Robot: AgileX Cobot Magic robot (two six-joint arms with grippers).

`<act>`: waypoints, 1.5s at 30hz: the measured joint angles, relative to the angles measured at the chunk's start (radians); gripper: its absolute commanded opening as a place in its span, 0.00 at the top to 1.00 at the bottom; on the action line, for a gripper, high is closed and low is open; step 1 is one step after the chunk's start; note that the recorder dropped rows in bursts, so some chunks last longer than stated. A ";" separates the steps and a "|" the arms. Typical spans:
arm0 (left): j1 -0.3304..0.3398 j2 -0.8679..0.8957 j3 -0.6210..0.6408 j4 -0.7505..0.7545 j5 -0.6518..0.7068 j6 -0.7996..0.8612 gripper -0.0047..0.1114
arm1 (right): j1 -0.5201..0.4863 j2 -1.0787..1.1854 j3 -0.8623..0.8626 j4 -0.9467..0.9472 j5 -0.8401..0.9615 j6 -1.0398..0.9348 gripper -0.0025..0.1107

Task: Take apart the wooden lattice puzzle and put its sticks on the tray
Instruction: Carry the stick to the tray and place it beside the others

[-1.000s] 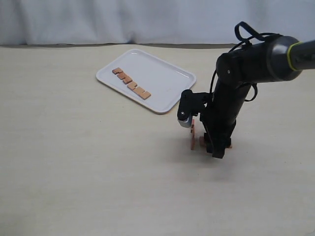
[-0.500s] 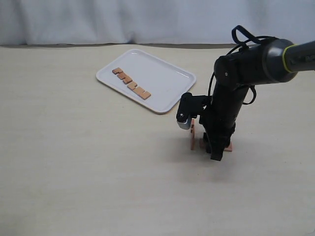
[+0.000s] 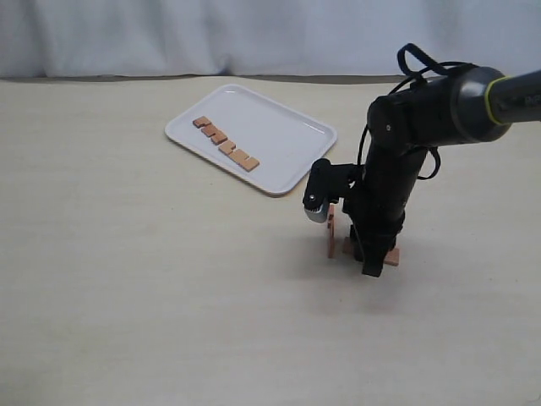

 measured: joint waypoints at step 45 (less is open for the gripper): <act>0.000 0.000 0.000 0.000 0.000 0.000 0.96 | 0.000 0.112 0.002 -0.149 -1.436 0.809 0.94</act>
